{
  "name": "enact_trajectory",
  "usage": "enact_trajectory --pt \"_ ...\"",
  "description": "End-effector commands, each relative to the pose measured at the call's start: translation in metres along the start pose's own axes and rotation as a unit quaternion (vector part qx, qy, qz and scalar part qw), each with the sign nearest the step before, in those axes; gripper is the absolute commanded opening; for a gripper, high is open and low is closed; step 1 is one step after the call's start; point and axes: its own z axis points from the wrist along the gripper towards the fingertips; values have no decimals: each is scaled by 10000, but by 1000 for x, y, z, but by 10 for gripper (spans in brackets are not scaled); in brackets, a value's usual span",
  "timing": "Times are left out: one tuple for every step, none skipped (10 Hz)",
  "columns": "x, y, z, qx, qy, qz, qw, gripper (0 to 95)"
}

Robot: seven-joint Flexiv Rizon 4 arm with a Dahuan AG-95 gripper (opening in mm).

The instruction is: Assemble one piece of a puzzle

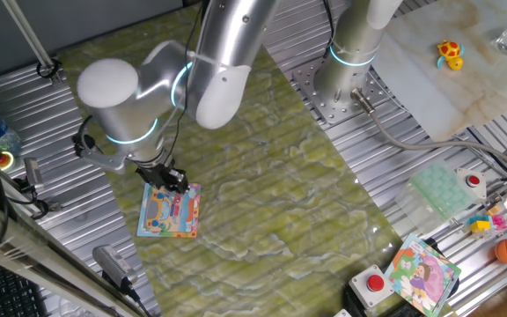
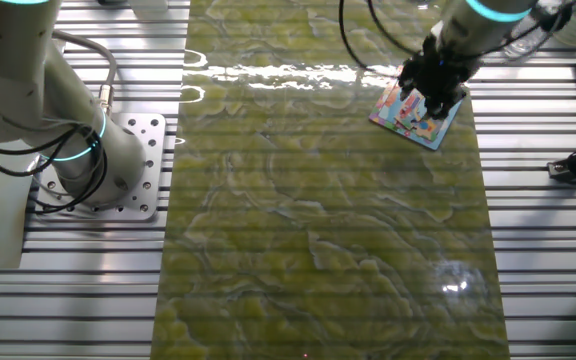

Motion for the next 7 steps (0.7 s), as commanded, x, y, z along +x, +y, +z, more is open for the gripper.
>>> enact_trajectory --pt "-1 1 14 -63 15 -8 10000 570" --pt "-1 2 19 -69 9 6 10000 570" --pt "-1 4 21 -69 10 -1 10000 570" --pt "-1 4 20 -70 7 -15 10000 570" --pt "-1 4 20 -69 7 -18 10000 570" --pt "-1 3 20 -64 22 -19 10000 570" --pt "-1 3 20 -63 31 1 10000 570"
